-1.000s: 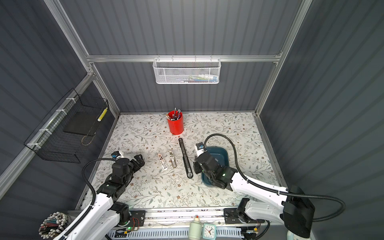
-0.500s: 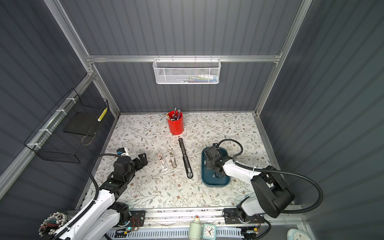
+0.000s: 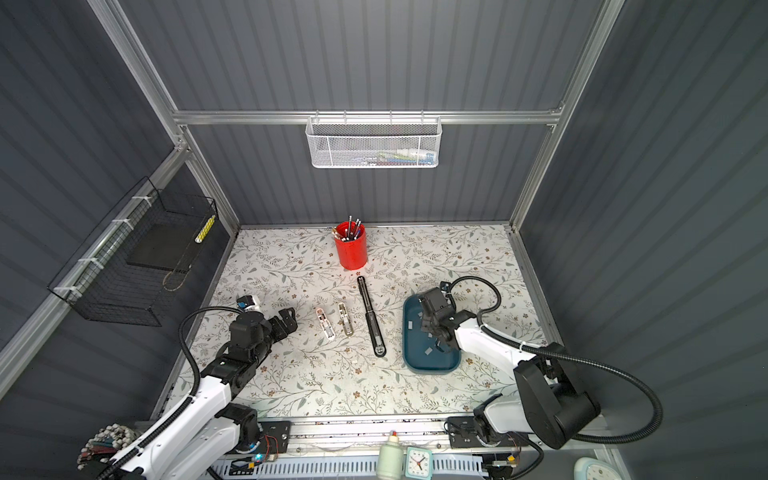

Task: Load the staples into the stapler
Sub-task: 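Lower the right gripper into the teal tray and pinch a staple strip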

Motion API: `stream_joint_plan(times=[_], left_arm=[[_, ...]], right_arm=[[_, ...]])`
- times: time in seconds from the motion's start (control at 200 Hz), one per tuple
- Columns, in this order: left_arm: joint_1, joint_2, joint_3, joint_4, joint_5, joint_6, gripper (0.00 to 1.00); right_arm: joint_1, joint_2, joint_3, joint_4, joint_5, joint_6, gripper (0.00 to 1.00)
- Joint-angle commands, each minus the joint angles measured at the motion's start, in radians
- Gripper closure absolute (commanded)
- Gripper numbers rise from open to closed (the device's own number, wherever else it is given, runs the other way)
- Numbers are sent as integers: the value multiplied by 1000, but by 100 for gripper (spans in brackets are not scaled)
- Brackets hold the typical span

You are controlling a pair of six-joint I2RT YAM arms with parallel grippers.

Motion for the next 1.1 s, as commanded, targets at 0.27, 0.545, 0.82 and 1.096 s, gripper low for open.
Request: stream_joint_plan(times=[0.27,0.545,0.82,1.096], left_arm=[[2,4,18,3,-14,29,0],[2,-1,21,-1,-7,32,0],[2,-11,21,-9,-11,34,0],[2,15,26,-2,-6,32,0]], right_arm=[[6,-52,2,-61,-99,116,75],[45,16,61,-9,-154,66,74],[65,161,121,35,-179,66,73],[66,235,133,93,-219,76,70]])
